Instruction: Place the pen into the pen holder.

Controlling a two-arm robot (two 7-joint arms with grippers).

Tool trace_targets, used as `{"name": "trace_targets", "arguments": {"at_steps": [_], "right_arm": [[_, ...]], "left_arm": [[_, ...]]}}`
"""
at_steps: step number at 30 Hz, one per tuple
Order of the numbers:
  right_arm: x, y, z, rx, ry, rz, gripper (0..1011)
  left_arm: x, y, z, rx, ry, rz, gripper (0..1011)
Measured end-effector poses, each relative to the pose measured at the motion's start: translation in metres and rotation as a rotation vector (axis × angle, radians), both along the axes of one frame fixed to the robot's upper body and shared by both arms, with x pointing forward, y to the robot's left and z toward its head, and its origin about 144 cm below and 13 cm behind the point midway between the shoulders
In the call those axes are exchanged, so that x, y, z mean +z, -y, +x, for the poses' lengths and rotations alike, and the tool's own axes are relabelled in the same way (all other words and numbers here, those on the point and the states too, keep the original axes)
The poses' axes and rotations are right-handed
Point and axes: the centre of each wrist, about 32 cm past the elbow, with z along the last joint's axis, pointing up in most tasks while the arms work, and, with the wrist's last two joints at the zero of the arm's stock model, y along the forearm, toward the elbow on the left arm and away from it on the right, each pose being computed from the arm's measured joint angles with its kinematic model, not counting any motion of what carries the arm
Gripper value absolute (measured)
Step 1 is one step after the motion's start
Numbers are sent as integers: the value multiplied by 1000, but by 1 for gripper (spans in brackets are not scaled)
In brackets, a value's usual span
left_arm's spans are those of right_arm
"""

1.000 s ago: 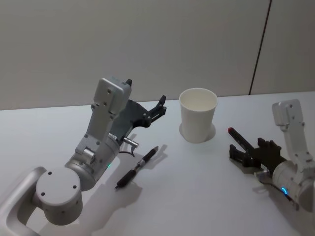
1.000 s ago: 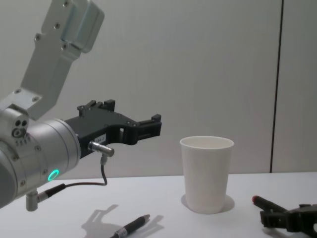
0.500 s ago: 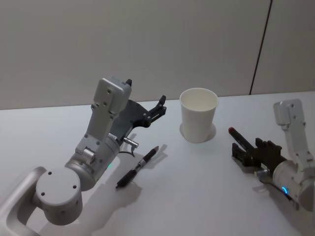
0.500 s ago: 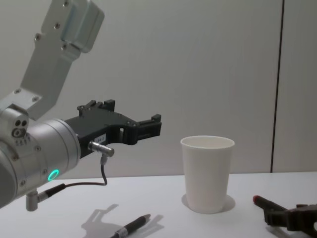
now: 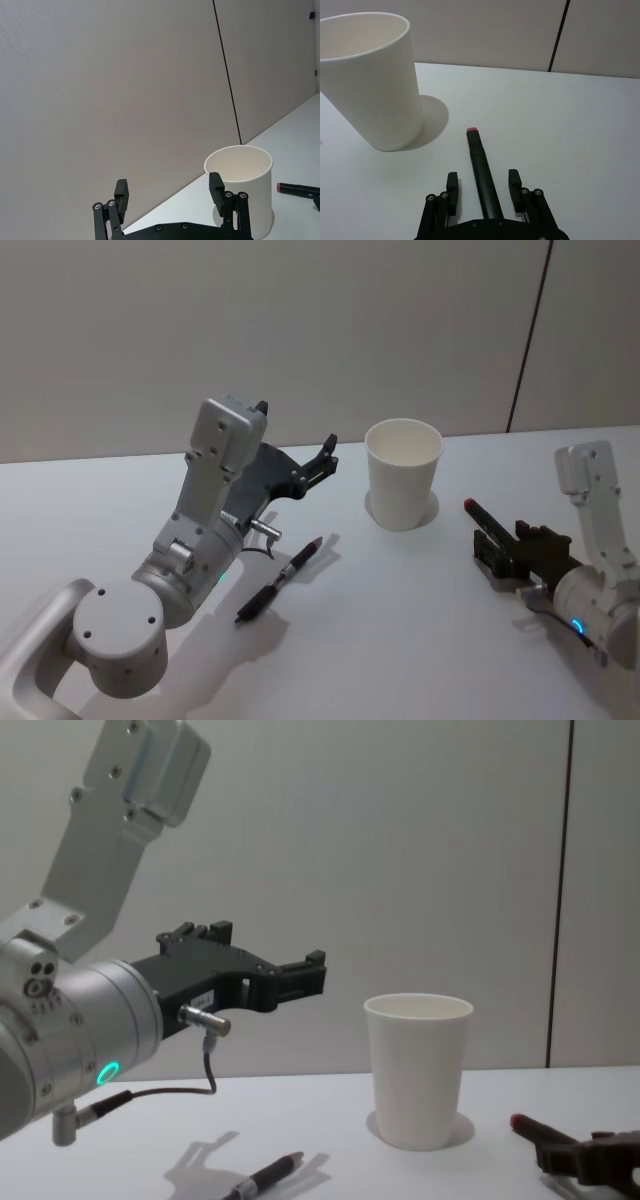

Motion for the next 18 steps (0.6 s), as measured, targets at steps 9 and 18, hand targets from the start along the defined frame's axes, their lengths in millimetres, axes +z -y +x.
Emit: {"name": "trace_targets", "arguments": {"at_steps": [9,18], "right_arm": [[0,0,0,9,4,-3,355],[0,-1,1,13,8,-5,185]], "left_arm": [[0,0,0,0,0,0,1001],[0,0,0,0,0,0,1001]]}}
